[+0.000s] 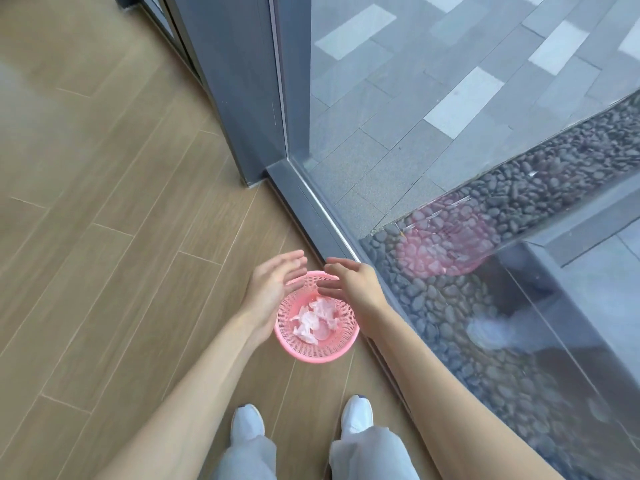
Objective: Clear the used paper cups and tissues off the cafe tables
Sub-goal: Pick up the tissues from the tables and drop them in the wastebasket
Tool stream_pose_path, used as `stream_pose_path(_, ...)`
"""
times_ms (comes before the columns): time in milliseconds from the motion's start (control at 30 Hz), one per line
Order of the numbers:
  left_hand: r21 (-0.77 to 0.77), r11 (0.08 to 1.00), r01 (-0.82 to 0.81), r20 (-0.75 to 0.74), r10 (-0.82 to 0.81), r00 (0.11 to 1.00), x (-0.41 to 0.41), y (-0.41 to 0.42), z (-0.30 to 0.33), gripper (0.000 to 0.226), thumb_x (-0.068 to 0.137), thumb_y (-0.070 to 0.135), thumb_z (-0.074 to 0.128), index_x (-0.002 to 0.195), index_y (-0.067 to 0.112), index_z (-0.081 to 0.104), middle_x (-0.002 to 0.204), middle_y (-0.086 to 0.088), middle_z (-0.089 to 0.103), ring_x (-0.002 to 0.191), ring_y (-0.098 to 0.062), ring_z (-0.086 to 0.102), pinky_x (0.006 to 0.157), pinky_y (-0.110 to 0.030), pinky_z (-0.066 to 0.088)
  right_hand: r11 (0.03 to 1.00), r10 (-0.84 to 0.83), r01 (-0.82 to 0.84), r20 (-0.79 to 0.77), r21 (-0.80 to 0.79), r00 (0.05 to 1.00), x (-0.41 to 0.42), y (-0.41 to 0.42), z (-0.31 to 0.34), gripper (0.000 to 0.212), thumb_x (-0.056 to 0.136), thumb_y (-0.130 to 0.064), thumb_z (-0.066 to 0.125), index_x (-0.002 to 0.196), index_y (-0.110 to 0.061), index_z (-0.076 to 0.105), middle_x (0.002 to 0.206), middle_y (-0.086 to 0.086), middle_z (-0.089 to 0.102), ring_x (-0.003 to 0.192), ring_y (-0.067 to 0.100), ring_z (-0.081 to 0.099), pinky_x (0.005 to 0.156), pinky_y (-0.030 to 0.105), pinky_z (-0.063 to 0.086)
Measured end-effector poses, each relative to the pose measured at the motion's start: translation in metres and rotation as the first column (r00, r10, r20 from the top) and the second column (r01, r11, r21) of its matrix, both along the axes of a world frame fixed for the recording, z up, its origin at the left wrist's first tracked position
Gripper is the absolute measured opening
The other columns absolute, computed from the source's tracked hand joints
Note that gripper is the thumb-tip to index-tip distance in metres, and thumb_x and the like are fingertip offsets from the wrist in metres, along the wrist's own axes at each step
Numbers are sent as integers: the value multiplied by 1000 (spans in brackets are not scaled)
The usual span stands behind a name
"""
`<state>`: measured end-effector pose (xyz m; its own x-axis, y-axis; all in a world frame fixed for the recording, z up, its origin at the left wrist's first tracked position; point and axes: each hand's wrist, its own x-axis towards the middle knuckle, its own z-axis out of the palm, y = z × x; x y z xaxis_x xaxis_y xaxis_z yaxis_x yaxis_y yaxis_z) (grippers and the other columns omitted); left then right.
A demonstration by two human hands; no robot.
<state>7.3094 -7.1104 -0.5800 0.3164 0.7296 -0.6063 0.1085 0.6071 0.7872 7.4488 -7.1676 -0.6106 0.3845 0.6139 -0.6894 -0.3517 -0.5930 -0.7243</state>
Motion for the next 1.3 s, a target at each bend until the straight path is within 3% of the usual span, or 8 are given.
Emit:
stream_pose_path(433,302,945,-124,154,80,985,-5,46,297,20,101,8,53,113,13,69,122,-11,71,118,-24,66,106,-45,50,896,116,-131,59,425,991,-6,60,321,29,96,-12,59,123,-3,67,99,7,71,105,30,71,92,43,60)
stream_pose_path(600,408,894,-185,197,111,974,-22,56,382,24,102,8,52,119,8,68,124,-11,70,118,-23,66,105,-46,50,808,195,-228,117,543,974,-14,72,419,29,99,-11,56,125,-4,66,117,13,71,110,26,69,87,35,61)
stream_pose_path(1000,567,757,-325,273,200,941,-100,65,509,25,101,6,51,119,5,68,124,-13,70,119,-23,66,106,-48,50,624,296,-346,198,701,935,-77,103,548,26,98,-9,56,120,-4,69,121,18,69,111,29,69,87,38,62)
stream_pose_path(1300,669,581,-462,318,338,886,-261,80,577,23,101,8,53,115,7,71,122,-12,71,119,-24,66,106,-51,49,451,441,-456,253,767,861,-233,148,617,24,97,-12,58,118,-9,70,121,13,71,108,25,70,91,43,60)
